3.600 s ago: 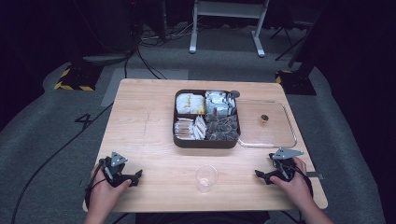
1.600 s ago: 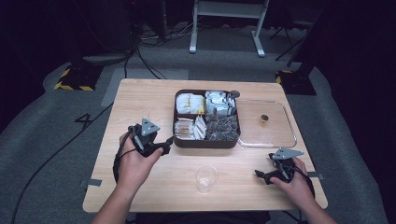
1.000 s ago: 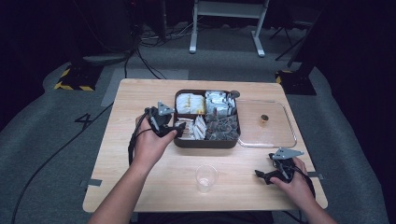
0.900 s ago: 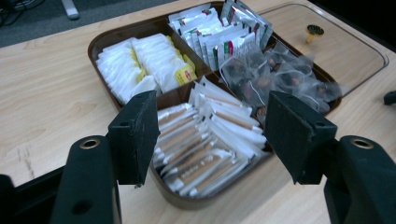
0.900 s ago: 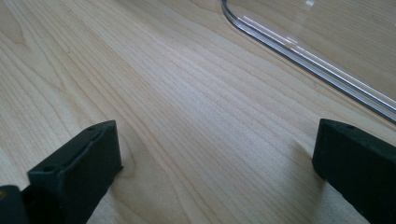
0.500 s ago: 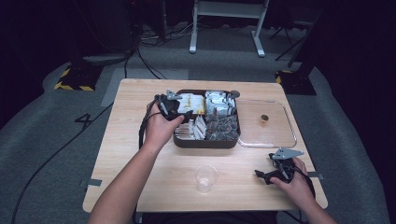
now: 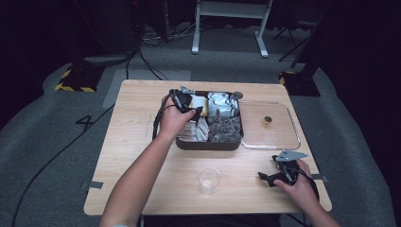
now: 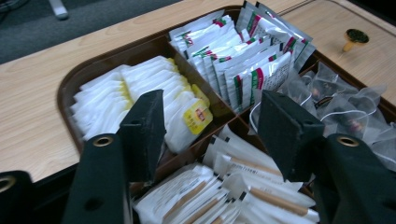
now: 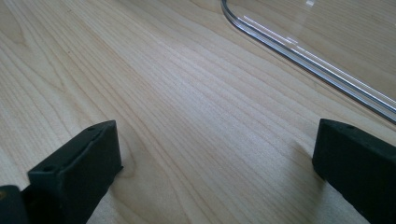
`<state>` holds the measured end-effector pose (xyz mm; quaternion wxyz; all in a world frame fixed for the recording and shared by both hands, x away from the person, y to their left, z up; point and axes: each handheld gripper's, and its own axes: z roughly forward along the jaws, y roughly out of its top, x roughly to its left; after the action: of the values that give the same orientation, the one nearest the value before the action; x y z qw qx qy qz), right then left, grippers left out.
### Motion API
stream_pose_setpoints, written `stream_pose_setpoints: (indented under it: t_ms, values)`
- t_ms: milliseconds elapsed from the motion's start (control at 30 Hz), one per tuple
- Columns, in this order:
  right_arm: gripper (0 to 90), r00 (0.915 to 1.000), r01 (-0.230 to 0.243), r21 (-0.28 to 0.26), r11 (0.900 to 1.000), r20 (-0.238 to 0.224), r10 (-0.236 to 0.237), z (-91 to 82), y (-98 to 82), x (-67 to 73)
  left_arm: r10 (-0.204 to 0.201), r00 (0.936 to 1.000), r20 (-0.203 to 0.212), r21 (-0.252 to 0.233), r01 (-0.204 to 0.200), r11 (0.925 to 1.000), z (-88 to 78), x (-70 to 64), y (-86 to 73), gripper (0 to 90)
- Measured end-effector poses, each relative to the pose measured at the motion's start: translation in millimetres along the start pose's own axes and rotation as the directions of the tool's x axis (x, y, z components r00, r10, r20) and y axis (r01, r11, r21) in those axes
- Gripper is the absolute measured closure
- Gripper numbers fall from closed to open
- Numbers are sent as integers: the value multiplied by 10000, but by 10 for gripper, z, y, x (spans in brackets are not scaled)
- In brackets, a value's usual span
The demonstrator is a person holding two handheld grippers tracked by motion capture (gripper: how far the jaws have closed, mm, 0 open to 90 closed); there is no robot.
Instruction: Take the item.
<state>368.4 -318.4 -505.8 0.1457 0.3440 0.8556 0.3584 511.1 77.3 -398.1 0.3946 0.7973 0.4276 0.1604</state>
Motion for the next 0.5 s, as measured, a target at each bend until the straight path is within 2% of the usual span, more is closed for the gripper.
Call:
stream_pose_setpoints:
  t_ms: [100, 167, 200, 233, 300, 367, 500]
  values:
    - [13, 10000, 20, 1, 10000, -23, -20, -1, 0, -3, 138, 9999, -59, 279, -136, 9995, 126, 29, 13, 460]
    - [13, 10000, 23, 1, 10000, -27, -23, -1, -1, -3, 83, 9999, -71, 280, -81, 9996, 164, 41, 19, 465]
    - [13, 10000, 26, 2, 10000, -27, -26, -1, -1, -3, 88, 10000, -28, 373, -86, 9993, 196, 60, 28, 478]
    - [12, 10000, 22, 3, 10000, -28, -22, -1, -1, -3, 42, 10000, 37, 596, -44, 9982, 258, 87, 47, 536]
    - [12, 10000, 16, 5, 10000, -30, -16, -1, 0, -3, 11, 10000, 33, 650, -13, 9979, 292, 93, 53, 545]
    - [12, 10000, 25, 2, 10000, -26, -25, -1, -1, -3, 145, 9999, 71, 929, -151, 9956, 381, 112, 76, 577]
    - [13, 10000, 28, -2, 10000, -26, -28, -1, -1, -3, 42, 9998, 207, 999, -62, 9950, 460, 150, 90, 606]
